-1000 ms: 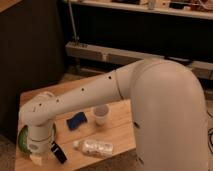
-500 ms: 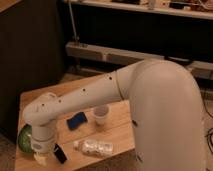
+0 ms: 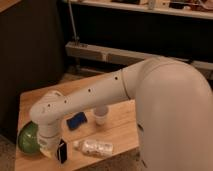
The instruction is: Knock the eraser over
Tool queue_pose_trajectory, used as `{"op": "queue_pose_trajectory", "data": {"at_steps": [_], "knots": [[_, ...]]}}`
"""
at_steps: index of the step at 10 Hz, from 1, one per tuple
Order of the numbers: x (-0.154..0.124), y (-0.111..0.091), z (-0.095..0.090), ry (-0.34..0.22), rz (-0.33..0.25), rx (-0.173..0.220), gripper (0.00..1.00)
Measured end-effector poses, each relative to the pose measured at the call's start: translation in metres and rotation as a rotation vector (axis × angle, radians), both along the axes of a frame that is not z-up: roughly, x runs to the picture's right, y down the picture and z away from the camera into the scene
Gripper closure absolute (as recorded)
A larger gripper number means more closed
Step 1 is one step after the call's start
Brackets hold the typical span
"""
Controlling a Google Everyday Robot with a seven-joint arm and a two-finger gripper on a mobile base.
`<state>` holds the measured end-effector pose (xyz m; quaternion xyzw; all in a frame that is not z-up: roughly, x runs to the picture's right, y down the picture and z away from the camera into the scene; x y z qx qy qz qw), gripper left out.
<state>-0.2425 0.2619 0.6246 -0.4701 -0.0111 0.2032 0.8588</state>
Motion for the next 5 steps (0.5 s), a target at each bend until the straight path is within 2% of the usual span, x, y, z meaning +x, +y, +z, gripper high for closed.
{"op": "queue_pose_trajectory", "data": {"at_steps": [3,4,5], "knots": [[0.023,-0.033,0.028,0.131,0.078,0.085,0.71],[0.034,-0.042,0.035,0.176,0.109,0.104,0.71],[0.036,-0.044,0.037,0.184,0.115,0.108,0.65]]}}
